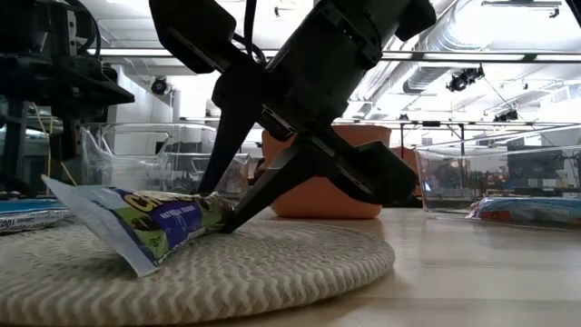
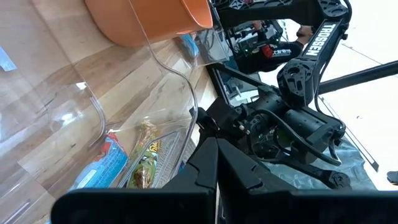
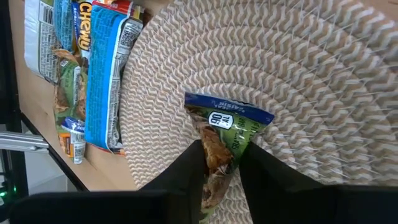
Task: Pick and place Granola Bars by type
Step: Put the blue granola bar into the left transparent bin
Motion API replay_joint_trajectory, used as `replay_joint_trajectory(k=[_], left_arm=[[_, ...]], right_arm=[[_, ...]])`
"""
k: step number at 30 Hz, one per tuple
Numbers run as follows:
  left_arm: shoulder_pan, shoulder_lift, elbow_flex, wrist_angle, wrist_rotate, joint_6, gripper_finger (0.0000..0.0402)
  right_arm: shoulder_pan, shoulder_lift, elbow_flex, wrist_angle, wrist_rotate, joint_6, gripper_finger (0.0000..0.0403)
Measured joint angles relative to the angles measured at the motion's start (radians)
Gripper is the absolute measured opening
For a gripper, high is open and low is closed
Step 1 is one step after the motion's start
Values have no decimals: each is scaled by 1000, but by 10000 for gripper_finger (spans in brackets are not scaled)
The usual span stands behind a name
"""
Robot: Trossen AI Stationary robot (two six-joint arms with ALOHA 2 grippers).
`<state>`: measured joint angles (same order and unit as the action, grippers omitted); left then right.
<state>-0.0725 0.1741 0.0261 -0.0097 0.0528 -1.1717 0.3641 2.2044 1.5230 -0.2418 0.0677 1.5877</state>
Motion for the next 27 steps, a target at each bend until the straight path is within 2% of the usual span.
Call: replay_joint_trajectory(k=[15,27], left_arm=[[0,0,0,0,0,0,1],[0,0,0,0,-3,0,1]], right_arm=[[0,-6,-1,40,9,-28,67],[0,-95,-1,75,107,-111,67]])
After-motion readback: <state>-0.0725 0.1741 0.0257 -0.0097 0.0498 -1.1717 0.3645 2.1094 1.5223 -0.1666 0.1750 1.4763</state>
